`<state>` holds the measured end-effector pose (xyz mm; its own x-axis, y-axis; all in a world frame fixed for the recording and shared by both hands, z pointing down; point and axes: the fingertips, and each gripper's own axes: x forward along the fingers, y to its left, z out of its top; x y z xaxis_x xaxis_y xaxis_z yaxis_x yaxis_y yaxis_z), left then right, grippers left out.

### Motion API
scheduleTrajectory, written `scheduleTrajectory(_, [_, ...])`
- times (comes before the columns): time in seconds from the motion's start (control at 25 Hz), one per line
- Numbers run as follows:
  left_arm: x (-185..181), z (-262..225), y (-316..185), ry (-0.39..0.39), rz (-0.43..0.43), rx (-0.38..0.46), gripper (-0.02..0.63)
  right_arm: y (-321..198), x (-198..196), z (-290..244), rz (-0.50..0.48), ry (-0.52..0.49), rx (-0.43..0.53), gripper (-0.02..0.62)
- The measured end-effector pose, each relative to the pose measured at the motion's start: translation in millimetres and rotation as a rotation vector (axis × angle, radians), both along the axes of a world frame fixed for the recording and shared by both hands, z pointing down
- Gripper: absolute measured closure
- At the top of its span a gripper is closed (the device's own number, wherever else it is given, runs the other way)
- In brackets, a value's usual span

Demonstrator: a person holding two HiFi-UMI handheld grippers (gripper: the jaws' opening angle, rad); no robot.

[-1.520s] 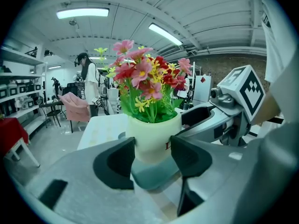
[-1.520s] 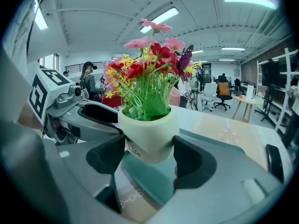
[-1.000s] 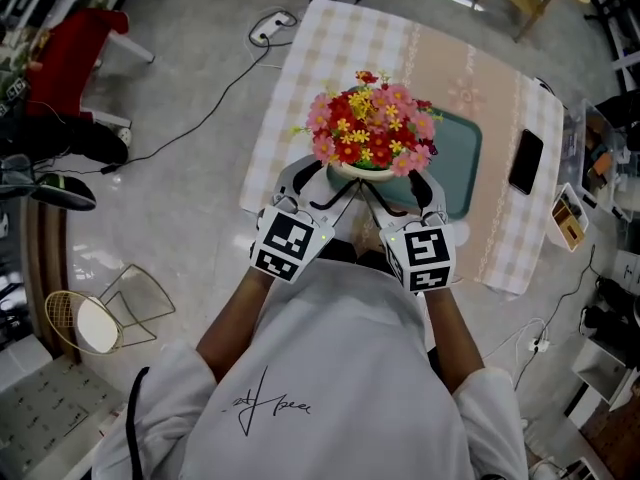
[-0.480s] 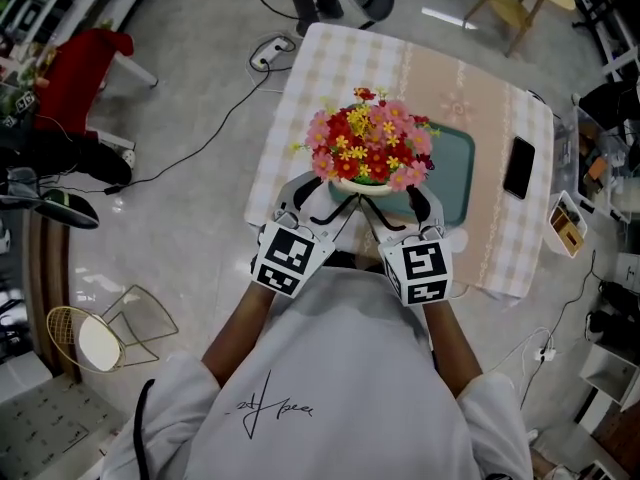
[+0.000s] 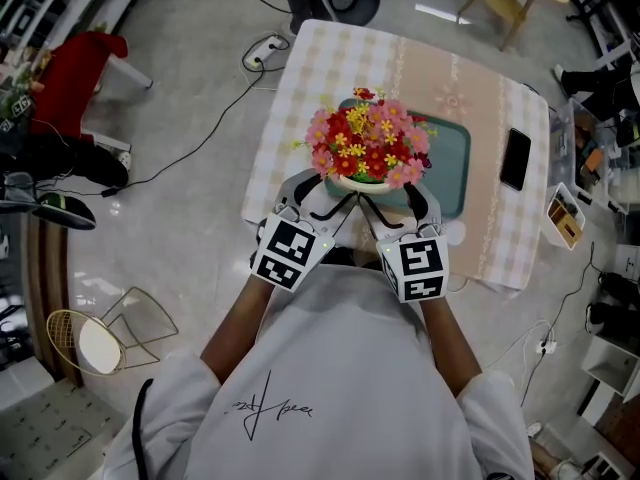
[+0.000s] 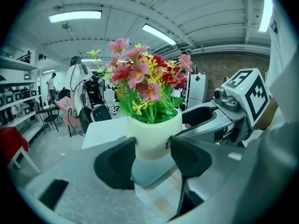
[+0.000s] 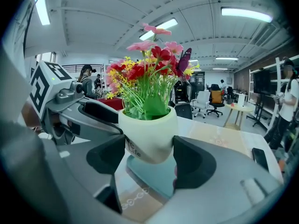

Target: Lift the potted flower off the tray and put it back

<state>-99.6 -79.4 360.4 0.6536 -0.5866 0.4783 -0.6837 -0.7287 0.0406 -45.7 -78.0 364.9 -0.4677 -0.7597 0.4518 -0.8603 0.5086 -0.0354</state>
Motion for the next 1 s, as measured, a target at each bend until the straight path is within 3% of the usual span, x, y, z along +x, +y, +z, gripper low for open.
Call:
scheduleTrajectory(0.4, [5, 5, 5, 0.014, 0.0, -0.012, 0.37, 5, 5, 5, -0.001, 0.01, -0.011, 0.264])
scheduleTrajectory(1.0, [19, 13, 5, -0.026, 0.012, -0.003, 0.371, 6, 19, 14, 0.006, 0.013, -0.025, 0.267])
